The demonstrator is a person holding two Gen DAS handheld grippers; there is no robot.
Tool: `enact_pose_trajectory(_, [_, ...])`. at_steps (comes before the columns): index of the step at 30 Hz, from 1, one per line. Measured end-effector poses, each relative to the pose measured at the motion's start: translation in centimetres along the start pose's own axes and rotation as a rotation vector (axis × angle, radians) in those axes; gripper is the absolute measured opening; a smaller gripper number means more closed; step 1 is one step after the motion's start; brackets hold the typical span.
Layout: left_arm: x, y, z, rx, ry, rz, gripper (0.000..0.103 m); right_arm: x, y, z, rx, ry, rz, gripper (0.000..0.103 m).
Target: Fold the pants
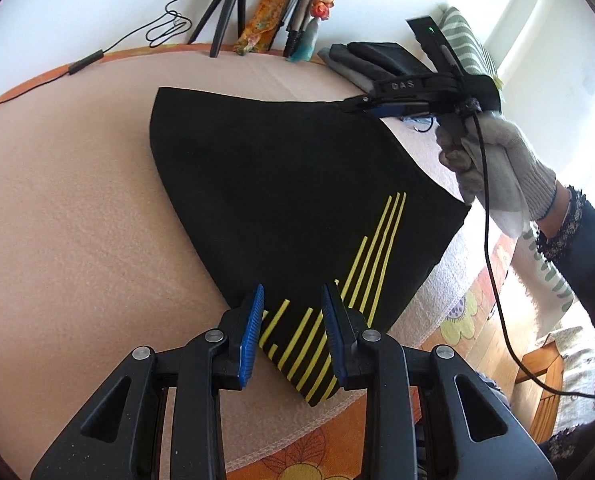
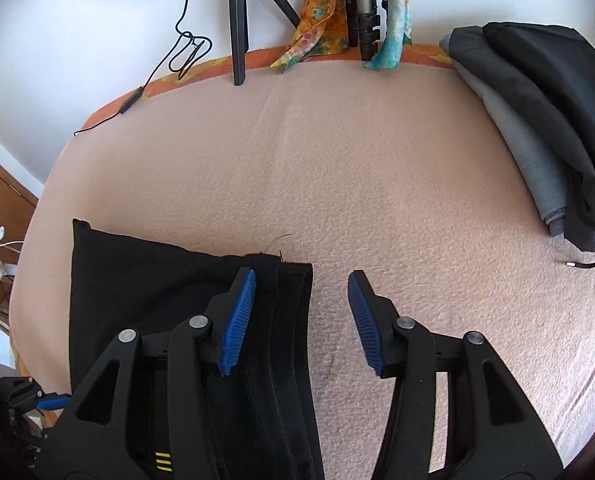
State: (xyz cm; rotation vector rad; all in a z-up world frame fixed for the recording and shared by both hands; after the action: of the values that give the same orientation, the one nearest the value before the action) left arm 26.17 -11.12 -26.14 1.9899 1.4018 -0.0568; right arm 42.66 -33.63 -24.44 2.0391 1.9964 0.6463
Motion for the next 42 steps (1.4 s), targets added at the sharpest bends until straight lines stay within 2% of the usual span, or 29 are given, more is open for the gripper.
enact_pose_trajectory(1, [0.6,0.7,-0.4,-0.016,-0.010,-0.026,0.038,-0.1,-0.3,-0.5,0.001,0.025,0.012,0.067])
enact_pose_trajectory(2, [1.4,1.5,-0.7,-0.036,-0.014,-0.054,0.049,-0.2,-0.7,-0.9,0.003,0.058,0.023,0.074])
enact_pose_trajectory(3, [2.2,2.2,-1.0,-0.052,-0.017,-0.084,0.051,-0.3,-1.1,-1.3,0.006,0.094,0.034,0.076])
enact_pose_trajectory(9, [5.9,6.2,0.1,-0.040,-0.090,-0.252,0.051,-1.7,-4.9,-2.4,0.056,0.305,0.171,0.076])
enact_pose_trajectory(15, [8.2,8.6,3.4,-0.004,-0.139,-0.369,0.051,-2.2,-8.5,-2.6,0.076,0.462,0.267,0.076])
enact_pose_trajectory(20, [8.9,9.8,5.1,0.009,-0.157,-0.399,0.051,-1.5,-9.4,-2.9,0.069,0.533,0.263,0.076])
enact_pose_trajectory(24, [8.9,10.5,5.5,0.002,-0.176,-0.397,0.051,0.3,-9.9,-2.8,0.087,0.581,0.199,0.075])
enact_pose_trajectory(29, [8.5,11.4,6.1,-0.011,-0.188,-0.373,0.051,2.1,-9.9,-2.1,0.069,0.644,0.191,0.069])
enact_pose_trajectory(31, [8.5,11.8,6.4,-0.019,-0.191,-0.373,0.051,2.5,-9.4,-1.7,0.061,0.641,0.204,0.062])
enact_pose_trajectory(35, [8.8,12.6,6.8,-0.040,-0.208,-0.413,0.047,2.4,-10.3,-1.8,0.064,0.615,0.214,0.039])
enact_pose_trajectory(36, [9.0,12.7,6.9,-0.044,-0.197,-0.420,0.039,2.3,-10.5,-1.7,0.065,0.598,0.216,0.030])
enact_pose_trajectory(38, [9.3,12.7,7.2,-0.046,-0.170,-0.427,0.025,2.0,-11.1,-1.9,0.066,0.575,0.223,0.023])
enact_pose_trajectory(42, [8.8,12.9,7.6,-0.065,-0.136,-0.386,0.012,2.2,-11.6,-2.4,0.061,0.505,0.205,0.018])
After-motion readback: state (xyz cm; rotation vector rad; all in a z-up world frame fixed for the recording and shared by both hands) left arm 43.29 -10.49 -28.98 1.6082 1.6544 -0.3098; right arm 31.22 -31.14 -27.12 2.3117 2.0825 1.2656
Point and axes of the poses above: each gripper's, at about its wrist camera, not at the fingertips, and z roughly the way its jaws point, x to its left, y to its top, the point moved 9 cm from there along z, roughly the way its jaws point, and after that the axes turned 6 degrees about -z, right-handed, at the moved point
